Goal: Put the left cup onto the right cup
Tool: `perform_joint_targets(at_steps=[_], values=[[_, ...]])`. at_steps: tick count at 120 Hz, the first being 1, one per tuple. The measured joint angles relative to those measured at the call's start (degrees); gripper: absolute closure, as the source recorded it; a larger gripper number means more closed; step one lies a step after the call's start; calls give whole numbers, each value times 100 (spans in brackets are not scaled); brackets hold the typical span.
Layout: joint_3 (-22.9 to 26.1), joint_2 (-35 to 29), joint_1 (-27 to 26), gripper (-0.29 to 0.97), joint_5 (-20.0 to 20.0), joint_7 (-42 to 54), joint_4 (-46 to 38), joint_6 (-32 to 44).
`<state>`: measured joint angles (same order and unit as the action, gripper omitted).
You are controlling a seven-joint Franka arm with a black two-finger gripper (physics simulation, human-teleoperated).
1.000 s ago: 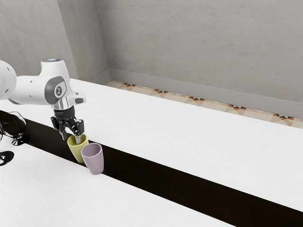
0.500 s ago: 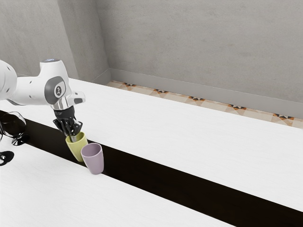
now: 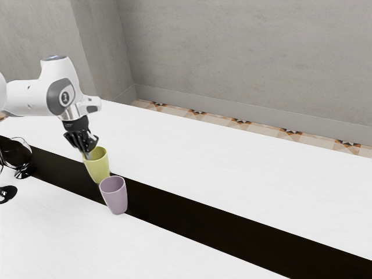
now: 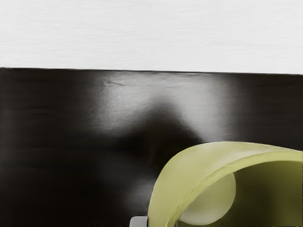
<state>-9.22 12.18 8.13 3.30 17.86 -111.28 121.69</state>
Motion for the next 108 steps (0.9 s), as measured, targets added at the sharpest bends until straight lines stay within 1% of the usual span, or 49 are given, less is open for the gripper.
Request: perform_joint_targets(at_steps=[32, 53, 88, 108], values=[[64, -807, -133, 79, -66, 26, -42, -358], [411, -1223, -97, 79, -73, 18, -225, -545], [592, -1478, -401, 79, 12, 0, -684, -681], [595, -1562, -182, 79, 24, -7, -793, -719]])
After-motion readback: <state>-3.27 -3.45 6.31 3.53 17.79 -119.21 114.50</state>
